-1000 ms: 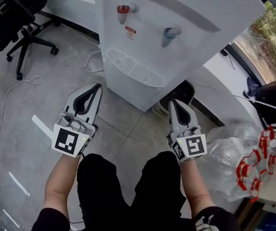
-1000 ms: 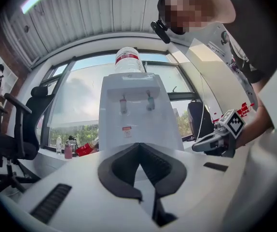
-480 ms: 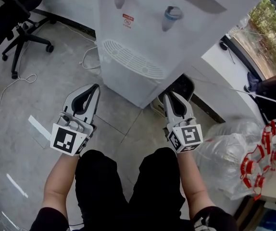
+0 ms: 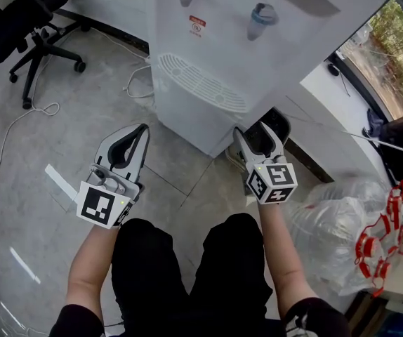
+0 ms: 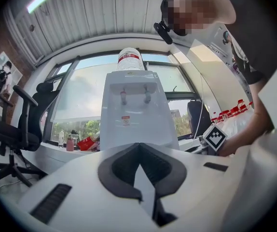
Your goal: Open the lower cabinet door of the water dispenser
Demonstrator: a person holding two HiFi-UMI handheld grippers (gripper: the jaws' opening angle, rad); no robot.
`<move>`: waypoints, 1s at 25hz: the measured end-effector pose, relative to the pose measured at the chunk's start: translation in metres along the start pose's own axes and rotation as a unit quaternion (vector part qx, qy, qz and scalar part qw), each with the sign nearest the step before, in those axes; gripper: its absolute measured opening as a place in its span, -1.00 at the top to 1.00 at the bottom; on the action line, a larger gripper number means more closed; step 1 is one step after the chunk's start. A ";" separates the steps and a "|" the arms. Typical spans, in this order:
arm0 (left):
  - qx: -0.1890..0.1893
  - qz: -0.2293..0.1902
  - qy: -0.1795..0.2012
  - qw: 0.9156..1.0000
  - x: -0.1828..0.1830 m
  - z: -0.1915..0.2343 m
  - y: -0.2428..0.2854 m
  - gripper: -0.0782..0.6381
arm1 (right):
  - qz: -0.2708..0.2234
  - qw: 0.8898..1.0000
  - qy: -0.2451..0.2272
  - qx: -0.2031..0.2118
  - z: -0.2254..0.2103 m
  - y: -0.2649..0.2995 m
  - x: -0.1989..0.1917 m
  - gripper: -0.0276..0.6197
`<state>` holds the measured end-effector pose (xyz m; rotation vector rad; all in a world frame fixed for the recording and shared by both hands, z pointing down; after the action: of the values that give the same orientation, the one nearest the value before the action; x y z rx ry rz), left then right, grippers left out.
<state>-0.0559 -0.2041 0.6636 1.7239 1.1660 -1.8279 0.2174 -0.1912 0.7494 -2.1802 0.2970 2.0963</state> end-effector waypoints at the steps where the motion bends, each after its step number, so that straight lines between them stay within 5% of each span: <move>1: 0.001 0.000 -0.002 1.000 0.001 0.000 -0.002 0.76 | 0.002 1.000 -0.001 0.000 0.000 0.002 0.000 0.14; 25: 0.002 -0.010 0.019 1.000 0.017 0.008 -0.010 0.76 | 0.001 1.000 0.023 0.019 0.011 -0.002 -0.001 0.32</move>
<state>-0.0713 -0.1994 0.6495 1.7626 1.1996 -1.8183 0.2067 -0.1870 0.7502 -2.2099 0.3397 2.0258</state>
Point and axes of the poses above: the fingertips, and each gripper's own axes: y forward along the fingers, z to its left, x out of its top, the point moved 4 cm from there along -y, backward along the fingers, and after that the axes turned 9 degrees about -z, right-handed, at the moved point
